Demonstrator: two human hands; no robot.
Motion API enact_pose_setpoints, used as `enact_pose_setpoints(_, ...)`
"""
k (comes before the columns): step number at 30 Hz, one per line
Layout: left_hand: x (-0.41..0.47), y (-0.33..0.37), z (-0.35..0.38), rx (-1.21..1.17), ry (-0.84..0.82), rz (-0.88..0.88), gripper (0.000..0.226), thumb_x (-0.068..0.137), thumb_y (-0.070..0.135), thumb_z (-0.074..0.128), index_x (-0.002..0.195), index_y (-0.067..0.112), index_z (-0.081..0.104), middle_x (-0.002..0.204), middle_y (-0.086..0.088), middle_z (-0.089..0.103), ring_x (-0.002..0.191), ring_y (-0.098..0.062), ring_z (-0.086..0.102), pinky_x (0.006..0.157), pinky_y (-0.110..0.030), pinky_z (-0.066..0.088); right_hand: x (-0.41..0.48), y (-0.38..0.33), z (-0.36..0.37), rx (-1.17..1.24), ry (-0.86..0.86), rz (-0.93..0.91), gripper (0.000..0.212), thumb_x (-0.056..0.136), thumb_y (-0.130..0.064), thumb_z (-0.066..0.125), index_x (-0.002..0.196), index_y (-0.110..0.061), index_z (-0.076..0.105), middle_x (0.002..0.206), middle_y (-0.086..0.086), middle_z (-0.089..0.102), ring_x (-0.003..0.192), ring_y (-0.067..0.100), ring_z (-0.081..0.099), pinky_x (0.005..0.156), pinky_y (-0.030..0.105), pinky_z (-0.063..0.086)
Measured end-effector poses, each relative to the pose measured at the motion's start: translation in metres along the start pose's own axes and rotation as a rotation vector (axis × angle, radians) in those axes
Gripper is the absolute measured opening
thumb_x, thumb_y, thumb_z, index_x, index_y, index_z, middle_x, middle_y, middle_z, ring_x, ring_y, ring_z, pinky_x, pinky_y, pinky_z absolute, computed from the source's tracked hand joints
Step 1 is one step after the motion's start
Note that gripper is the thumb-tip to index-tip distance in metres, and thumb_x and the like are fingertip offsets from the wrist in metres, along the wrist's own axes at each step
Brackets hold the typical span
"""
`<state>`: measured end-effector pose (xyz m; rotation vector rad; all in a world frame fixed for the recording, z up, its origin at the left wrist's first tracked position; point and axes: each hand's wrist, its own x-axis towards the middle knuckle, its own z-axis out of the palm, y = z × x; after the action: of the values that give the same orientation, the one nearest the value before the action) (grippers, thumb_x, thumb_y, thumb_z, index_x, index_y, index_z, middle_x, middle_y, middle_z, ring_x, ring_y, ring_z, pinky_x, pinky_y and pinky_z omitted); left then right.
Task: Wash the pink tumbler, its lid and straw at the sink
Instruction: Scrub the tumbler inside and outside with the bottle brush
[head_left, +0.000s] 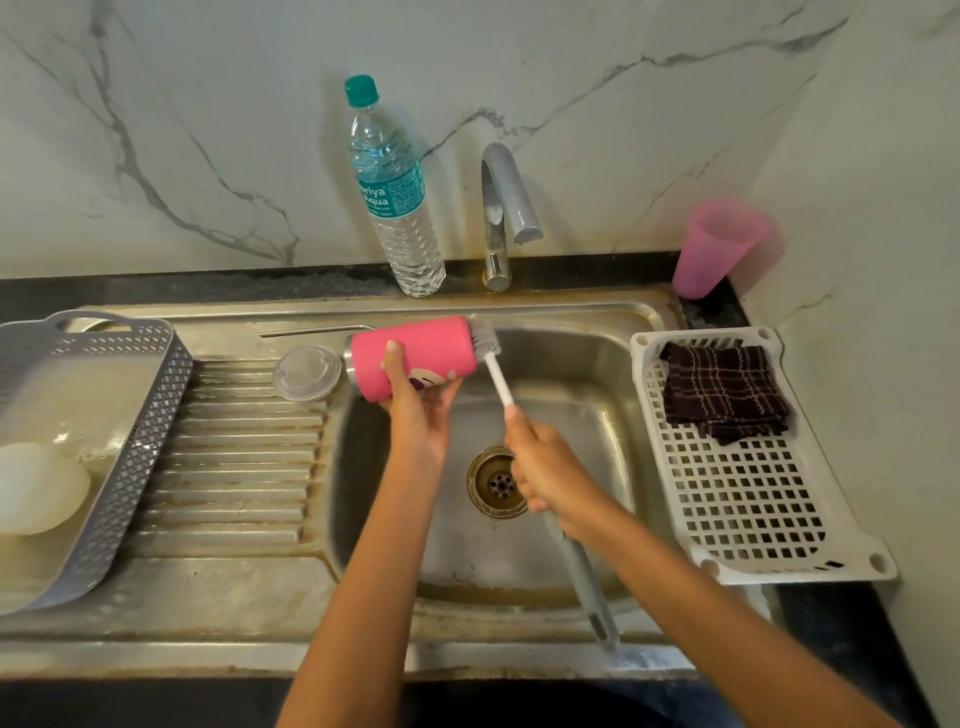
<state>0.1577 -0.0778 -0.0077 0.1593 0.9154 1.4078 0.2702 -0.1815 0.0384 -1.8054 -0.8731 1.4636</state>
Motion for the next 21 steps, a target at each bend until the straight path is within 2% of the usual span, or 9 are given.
enact_pose_setpoints(2,0.009,0.01,-0.002,0.027,-0.012,0.013,0.112,0.059,0.047,0.087,0.147,0.015,0.025,0.132,-0.015,0.059,0.109,-0.027,0.067,0.076,-0.043,0.059,-0.009,0.008,0.004,-0.025,-0.028,0.002,0.043,0.1,-0.054,0.031,0.078,-0.02,0.044,0.048,-0.009,0.031,0.034,0.004,0.029,0.033,0.019,0.024)
enact_pose_setpoints(5,-0.003,0.004,-0.007,0.149,-0.074,-0.022,0.092,0.078,0.041,0.079,0.148,0.017,0.026,0.131,-0.014,0.058,0.106,-0.024,0.067,0.08,-0.042,0.059,0.007,-0.006,-0.005,0.075,0.026,0.0,0.04,0.101,-0.051,0.032,0.08,-0.019,0.044,0.049,-0.008,0.027,0.033,0.004,0.025,0.032,0.018,0.021)
enact_pose_setpoints(7,-0.01,-0.003,-0.007,0.224,-0.092,-0.037,0.082,0.081,0.037,0.072,0.147,0.021,0.026,0.132,-0.011,0.057,0.109,-0.023,0.066,0.085,-0.043,0.058,0.015,-0.02,-0.013,0.097,0.042,-0.003,0.038,0.101,-0.05,0.032,0.079,-0.022,0.045,0.051,-0.007,0.027,0.033,0.004,0.025,0.032,0.018,0.021)
enact_pose_setpoints(9,-0.009,-0.002,-0.002,0.254,-0.065,-0.012,0.076,0.085,0.033,0.07,0.144,0.023,0.025,0.127,-0.009,0.058,0.102,-0.021,0.068,0.081,-0.039,0.06,0.009,-0.018,-0.011,-0.059,0.036,-0.079,0.041,0.101,-0.051,0.03,0.076,-0.021,0.044,0.054,-0.006,0.033,0.038,0.007,0.031,0.036,0.021,0.026)
enact_pose_setpoints(11,0.001,0.006,0.003,0.232,-0.03,0.017,0.07,0.088,0.032,0.069,0.142,0.021,0.025,0.127,-0.011,0.059,0.095,-0.021,0.068,0.079,-0.041,0.061,-0.006,-0.004,-0.002,-0.335,0.025,-0.181,0.045,0.102,-0.049,0.029,0.072,-0.019,0.042,0.056,-0.004,0.041,0.048,0.012,0.04,0.046,0.026,0.032)
enact_pose_setpoints(12,0.004,0.009,0.004,0.237,-0.035,0.027,0.07,0.088,0.032,0.069,0.142,0.021,0.025,0.13,-0.013,0.058,0.097,-0.022,0.068,0.081,-0.044,0.06,-0.011,0.003,0.002,-0.412,0.034,-0.219,0.046,0.102,-0.048,0.028,0.07,-0.019,0.041,0.058,-0.004,0.043,0.052,0.014,0.042,0.05,0.029,0.032)
enact_pose_setpoints(15,0.001,0.004,0.004,0.359,-0.073,0.053,0.076,0.088,0.031,0.07,0.146,0.022,0.024,0.136,-0.018,0.054,0.096,-0.02,0.068,0.087,-0.049,0.057,-0.004,0.002,-0.003,-0.423,0.136,-0.26,0.047,0.103,-0.046,0.026,0.067,-0.02,0.04,0.061,-0.002,0.046,0.06,0.017,0.047,0.056,0.032,0.033)
enact_pose_setpoints(18,-0.003,0.005,0.001,0.407,-0.059,0.096,0.082,0.084,0.031,0.073,0.148,0.024,0.023,0.137,-0.011,0.054,0.114,-0.026,0.064,0.09,-0.047,0.057,0.0,-0.001,-0.004,-0.477,0.166,-0.297,0.046,0.104,-0.046,0.025,0.067,-0.021,0.039,0.063,0.001,0.05,0.069,0.026,0.053,0.063,0.035,0.039)
enact_pose_setpoints(21,-0.002,0.011,-0.001,0.433,-0.072,0.119,0.089,0.078,0.034,0.076,0.148,0.026,0.022,0.135,-0.006,0.054,0.118,-0.024,0.06,0.09,-0.047,0.056,-0.007,0.006,0.003,-0.508,0.163,-0.321,0.045,0.103,-0.047,0.024,0.069,-0.022,0.04,0.066,0.003,0.053,0.073,0.03,0.057,0.066,0.04,0.045)
